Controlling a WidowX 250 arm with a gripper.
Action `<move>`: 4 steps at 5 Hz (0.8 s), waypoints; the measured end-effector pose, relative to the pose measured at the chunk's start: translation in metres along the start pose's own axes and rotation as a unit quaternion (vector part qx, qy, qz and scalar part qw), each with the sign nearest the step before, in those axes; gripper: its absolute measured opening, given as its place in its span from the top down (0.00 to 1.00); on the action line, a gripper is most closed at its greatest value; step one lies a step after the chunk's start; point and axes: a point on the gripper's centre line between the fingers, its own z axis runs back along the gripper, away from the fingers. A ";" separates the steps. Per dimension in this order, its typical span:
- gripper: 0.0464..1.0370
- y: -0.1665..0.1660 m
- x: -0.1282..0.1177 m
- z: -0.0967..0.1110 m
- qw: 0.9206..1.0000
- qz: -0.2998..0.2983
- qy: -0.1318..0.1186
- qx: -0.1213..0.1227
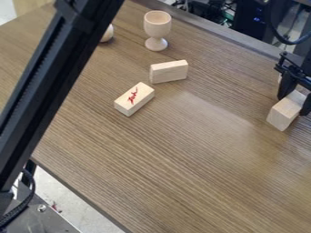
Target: Move the thick rectangular block from the right to the left of the cube with a hole
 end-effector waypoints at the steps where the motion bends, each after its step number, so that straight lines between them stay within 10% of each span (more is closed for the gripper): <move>1: 0.47 0.006 -0.006 0.009 1.000 0.007 -0.007 -0.004; 4: 0.47 0.045 -0.004 0.083 0.995 0.054 -0.079 -0.019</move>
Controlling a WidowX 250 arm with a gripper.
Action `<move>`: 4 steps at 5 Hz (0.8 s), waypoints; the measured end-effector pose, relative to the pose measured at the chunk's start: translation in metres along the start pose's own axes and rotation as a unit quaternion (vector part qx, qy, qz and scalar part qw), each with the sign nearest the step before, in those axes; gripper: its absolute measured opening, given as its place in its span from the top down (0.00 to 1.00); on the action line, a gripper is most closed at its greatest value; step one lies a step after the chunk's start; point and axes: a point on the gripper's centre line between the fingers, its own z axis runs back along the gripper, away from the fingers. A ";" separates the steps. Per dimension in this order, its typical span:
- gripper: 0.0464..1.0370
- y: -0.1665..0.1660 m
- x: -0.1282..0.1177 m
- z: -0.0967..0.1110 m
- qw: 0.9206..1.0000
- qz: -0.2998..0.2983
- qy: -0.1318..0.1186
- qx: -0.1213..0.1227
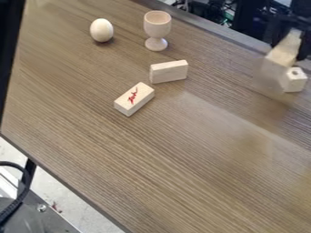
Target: Move the thick rectangular block from the right to the left of the cube with a hole
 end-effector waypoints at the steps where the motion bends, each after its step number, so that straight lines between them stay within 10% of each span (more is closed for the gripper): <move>1: 0.47 0.022 0.015 0.013 1.000 -0.011 -0.014 0.010; 4: 0.47 0.054 0.007 -0.048 0.997 -0.007 0.077 0.029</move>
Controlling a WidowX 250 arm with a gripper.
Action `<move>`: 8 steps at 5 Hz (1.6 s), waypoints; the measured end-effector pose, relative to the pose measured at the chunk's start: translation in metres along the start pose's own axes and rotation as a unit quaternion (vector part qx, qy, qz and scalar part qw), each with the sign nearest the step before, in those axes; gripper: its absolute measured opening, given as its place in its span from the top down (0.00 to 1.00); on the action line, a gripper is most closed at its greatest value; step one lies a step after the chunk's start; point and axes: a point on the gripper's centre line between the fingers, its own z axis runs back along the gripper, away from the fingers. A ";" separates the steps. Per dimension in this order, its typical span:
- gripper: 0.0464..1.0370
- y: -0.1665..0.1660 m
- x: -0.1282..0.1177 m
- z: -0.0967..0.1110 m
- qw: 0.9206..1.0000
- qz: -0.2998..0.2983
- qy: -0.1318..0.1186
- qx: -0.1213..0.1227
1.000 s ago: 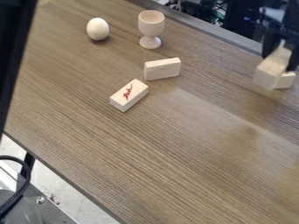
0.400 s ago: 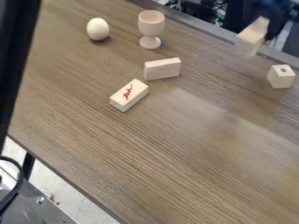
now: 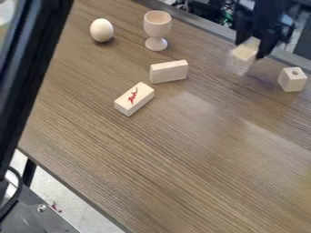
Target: Move the thick rectangular block from the right to the left of the cube with a hole
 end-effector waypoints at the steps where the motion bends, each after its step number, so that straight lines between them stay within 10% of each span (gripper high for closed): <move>1: 0.47 0.001 0.000 -0.002 0.999 0.051 0.002 0.000; 4: 0.47 0.012 -0.001 -0.025 0.997 0.070 0.017 0.022; 5: 0.40 0.012 -0.004 -0.032 0.996 0.080 0.022 0.022; 6: 0.10 0.012 -0.005 -0.032 0.996 0.089 0.023 0.020; 8: 0.04 0.016 -0.004 -0.027 0.995 0.098 0.018 0.015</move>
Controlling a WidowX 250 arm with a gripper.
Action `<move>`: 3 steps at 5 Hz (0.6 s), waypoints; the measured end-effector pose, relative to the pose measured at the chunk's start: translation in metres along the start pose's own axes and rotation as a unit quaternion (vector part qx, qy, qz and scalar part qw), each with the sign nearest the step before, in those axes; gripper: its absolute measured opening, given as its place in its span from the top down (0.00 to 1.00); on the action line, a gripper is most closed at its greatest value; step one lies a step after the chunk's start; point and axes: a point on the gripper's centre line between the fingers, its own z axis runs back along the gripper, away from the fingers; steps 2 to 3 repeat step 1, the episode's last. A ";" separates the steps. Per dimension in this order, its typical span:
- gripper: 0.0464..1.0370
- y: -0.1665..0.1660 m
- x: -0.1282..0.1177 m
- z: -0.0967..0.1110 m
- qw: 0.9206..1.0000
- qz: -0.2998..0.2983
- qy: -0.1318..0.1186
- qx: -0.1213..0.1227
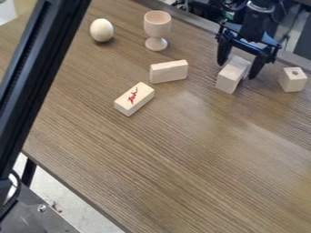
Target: Move the thick rectangular block from the right to the left of the cube with a hole
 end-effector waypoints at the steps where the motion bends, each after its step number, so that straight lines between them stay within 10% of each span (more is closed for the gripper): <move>1: 0.04 0.009 0.005 0.034 1.000 0.007 -0.023 0.017; 3: 0.04 0.009 0.005 0.034 1.000 0.007 -0.023 0.017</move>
